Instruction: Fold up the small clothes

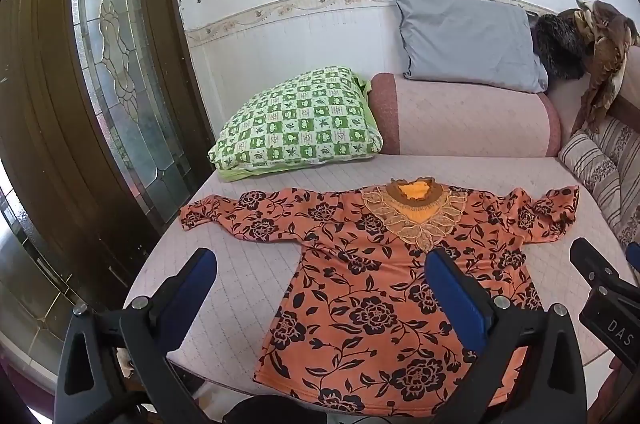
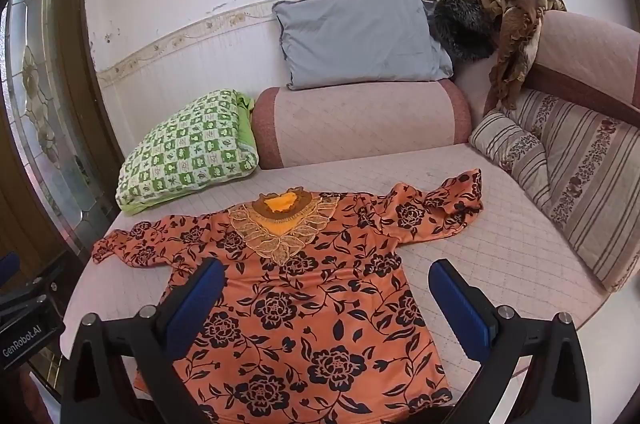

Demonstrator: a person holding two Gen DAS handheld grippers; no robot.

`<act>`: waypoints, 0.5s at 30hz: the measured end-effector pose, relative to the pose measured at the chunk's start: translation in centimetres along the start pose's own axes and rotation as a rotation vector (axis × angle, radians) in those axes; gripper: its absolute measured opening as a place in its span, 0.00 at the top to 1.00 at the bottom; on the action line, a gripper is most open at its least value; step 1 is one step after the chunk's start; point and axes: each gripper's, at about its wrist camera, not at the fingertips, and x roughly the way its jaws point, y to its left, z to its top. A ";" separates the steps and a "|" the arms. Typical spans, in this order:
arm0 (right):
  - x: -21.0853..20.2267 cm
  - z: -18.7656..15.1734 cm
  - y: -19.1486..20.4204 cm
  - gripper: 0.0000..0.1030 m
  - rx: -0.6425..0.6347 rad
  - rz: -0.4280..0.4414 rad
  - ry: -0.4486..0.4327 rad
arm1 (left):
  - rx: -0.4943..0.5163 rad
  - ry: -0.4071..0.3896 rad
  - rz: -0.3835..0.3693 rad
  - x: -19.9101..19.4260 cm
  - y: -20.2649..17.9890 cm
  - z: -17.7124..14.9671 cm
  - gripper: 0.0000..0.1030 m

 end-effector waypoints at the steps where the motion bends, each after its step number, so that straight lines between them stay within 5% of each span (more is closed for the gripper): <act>1: 0.0 0.0 0.0 0.00 -0.003 -0.002 0.002 | 0.001 0.002 -0.002 0.1 0.0 0.0 0.00; 15: 0.4 -0.3 -0.3 0.00 -0.009 -0.003 0.008 | 0.042 0.017 -0.018 0.6 -1.4 -0.6 0.00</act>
